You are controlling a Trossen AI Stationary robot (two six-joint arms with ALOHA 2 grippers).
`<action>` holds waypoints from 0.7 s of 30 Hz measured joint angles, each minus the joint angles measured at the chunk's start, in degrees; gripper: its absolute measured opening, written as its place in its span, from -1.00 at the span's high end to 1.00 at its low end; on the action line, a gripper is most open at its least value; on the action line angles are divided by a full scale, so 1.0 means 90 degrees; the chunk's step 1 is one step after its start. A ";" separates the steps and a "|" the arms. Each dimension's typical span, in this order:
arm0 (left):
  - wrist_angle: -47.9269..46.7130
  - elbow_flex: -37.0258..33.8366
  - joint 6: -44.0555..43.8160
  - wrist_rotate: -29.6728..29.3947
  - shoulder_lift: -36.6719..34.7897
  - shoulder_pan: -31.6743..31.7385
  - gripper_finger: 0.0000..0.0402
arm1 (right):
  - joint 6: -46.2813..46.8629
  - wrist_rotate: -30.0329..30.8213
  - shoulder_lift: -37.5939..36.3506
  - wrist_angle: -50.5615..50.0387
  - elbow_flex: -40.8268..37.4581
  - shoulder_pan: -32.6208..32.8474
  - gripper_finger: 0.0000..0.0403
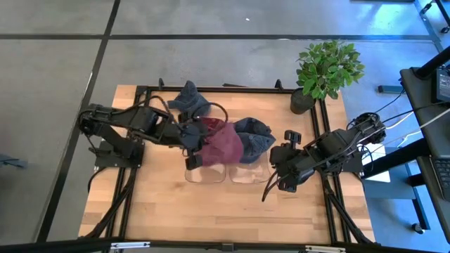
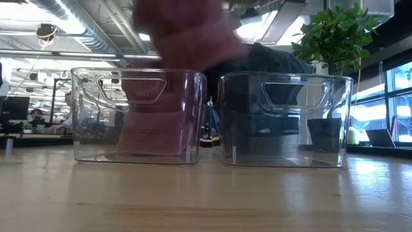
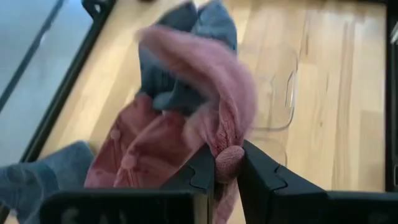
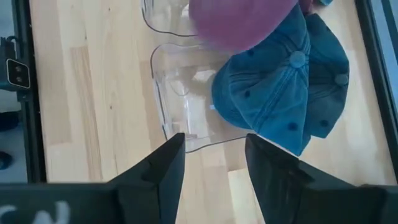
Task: Pick & Place hat
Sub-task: Put the red cap into the left transparent bin
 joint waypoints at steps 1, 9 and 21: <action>-0.0068 -0.0002 -0.0009 0.0055 0.0023 0.0036 0.80 | 0.0000 0.0000 0.0000 -0.0001 0.0000 0.0000 0.16; -0.0549 -0.0004 0.0141 0.0893 0.0398 0.0293 0.80 | 0.0061 0.0250 0.0000 0.0001 0.0000 0.0000 0.16; -0.1172 0.0121 -0.0095 0.1294 0.0477 0.0290 0.80 | 0.0153 0.0238 0.0000 0.0010 0.0000 0.0000 0.16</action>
